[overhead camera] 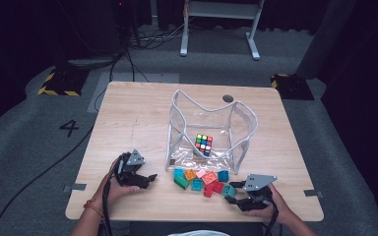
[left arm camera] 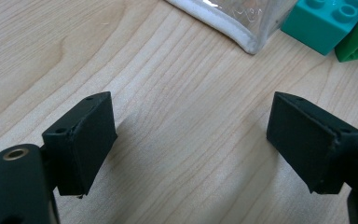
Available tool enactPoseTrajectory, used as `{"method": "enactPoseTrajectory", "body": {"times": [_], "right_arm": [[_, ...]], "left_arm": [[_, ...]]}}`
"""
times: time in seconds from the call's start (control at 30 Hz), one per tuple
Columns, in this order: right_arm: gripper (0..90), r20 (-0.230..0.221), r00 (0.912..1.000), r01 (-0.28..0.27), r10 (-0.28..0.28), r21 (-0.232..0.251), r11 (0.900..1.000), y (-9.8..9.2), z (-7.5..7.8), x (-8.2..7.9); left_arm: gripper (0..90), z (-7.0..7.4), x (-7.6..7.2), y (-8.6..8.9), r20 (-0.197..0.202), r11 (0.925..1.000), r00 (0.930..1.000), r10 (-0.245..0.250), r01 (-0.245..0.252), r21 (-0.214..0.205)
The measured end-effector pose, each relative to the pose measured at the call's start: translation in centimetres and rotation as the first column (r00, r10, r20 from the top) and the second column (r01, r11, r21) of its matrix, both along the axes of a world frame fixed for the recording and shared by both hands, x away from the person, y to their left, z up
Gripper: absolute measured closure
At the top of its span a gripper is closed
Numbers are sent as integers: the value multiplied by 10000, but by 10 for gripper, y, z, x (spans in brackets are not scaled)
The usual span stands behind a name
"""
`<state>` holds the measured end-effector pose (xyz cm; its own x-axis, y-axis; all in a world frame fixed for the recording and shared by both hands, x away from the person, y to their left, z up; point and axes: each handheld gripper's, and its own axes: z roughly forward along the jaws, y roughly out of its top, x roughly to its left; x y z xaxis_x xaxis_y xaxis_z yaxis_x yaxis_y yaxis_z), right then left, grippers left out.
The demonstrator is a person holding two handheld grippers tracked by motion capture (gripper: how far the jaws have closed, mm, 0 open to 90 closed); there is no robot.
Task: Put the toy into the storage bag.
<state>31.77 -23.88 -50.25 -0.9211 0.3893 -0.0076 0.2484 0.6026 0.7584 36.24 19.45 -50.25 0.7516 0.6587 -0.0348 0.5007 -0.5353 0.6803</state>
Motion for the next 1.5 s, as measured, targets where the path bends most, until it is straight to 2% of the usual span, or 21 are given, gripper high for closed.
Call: {"method": "enactPoseTrajectory", "body": {"times": [0.03,0.17,0.33,0.47,0.6,0.73,0.83,0.87,0.97,1.03,1.17,1.37,1.5], "right_arm": [[517,11,9999,109,-109,32,9999,-1,0,0],[587,84,9998,159,-160,66,9999,-5,0,2],[594,117,9994,317,-318,87,9995,-18,0,7],[595,155,9970,759,-758,-7,9971,-33,1,9],[595,220,9874,1567,-1569,135,9876,-52,1,14],[595,355,9814,1872,-1886,396,9815,-65,3,20],[595,683,9703,2274,-2319,673,9715,-76,5,27],[595,683,9703,2274,-2319,673,9715,-76,5,27],[595,795,9623,2552,-2602,675,9645,-81,8,32],[595,771,9553,2790,-2855,846,9565,-87,12,37],[595,591,9471,3093,-3155,949,9462,-94,18,45],[595,798,9329,3426,-3512,1043,9337,-101,31,62],[596,933,9227,3604,-3741,1362,9228,-107,45,74]], "left_arm": [[157,0,0,0,4,10000,10000,-7,7,4],[157,0,0,0,12,10000,10000,-12,12,19],[157,0,0,0,-12,10000,10000,22,-22,-21],[157,0,0,0,-15,10000,10000,41,-41,-19],[157,0,0,0,-16,10000,10000,40,-40,-19],[157,0,0,0,-15,10000,10000,42,-43,-22],[157,0,0,0,-7,10000,10000,44,-44,-24],[157,0,0,0,-7,10000,10000,50,-50,-29],[157,0,0,0,-13,10000,10000,43,-43,-17],[157,0,0,0,0,10000,10000,50,-50,-18],[157,0,0,0,4,10000,10000,55,-55,-4],[157,0,0,0,-5,10000,10000,54,-54,-16],[157,0,0,0,-9,10000,10000,47,-47,-27]]}}
